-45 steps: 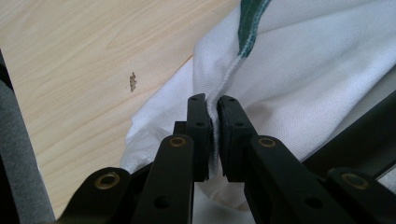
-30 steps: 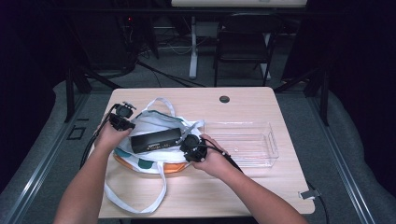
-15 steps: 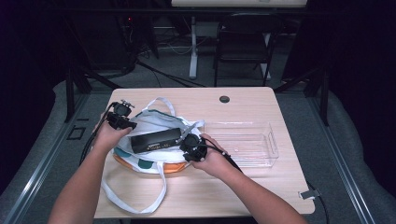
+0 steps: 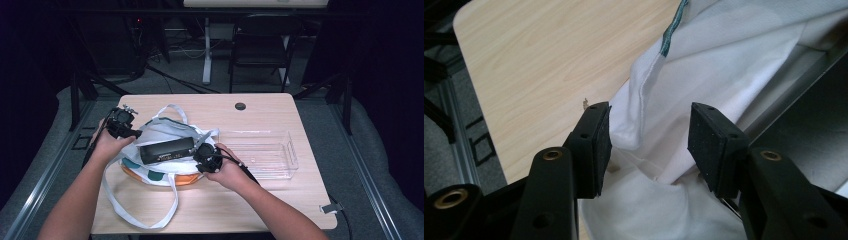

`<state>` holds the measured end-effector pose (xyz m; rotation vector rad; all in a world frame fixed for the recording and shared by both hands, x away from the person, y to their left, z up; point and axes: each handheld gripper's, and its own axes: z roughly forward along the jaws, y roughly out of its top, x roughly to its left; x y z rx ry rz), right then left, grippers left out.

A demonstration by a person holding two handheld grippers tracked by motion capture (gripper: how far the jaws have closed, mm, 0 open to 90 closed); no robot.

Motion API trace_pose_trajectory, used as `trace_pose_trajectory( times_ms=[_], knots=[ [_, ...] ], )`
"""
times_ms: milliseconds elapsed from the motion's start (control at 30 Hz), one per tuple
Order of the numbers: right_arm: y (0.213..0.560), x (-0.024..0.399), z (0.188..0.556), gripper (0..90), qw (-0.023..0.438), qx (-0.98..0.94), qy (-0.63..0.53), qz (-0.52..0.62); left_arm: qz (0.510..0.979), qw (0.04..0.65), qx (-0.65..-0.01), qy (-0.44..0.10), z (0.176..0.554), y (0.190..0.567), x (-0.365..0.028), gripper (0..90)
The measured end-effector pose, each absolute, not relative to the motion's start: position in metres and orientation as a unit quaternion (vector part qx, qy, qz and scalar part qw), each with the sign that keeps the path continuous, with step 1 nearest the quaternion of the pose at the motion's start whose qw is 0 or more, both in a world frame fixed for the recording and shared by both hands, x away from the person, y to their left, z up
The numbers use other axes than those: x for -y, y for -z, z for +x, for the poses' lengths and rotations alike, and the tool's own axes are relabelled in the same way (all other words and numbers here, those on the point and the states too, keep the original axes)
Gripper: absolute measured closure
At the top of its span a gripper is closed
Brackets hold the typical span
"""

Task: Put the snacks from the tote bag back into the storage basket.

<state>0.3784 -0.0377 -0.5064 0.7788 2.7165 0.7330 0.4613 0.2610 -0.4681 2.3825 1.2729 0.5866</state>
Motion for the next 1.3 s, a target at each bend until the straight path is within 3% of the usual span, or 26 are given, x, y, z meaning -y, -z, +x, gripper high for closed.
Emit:
trace_pose_trajectory(
  times_ms=[300,800,1300],
  knots=[
    [0.506,0.038,0.378,72.9,0.11,-0.924,-0.253,0.266,0.837,0.207,-0.461,-0.211,0.439,0.454,-0.281,51.2],
    [0.506,0.038,0.378,71.8,0.111,-0.921,-0.26,0.268,0.824,0.195,-0.499,-0.183,0.416,0.491,-0.313,51.9],
    [0.495,0.041,0.375,67.5,0.127,-0.908,-0.295,0.269,0.828,0.206,-0.491,-0.174,0.407,0.507,-0.308,54.6]
  ],
)
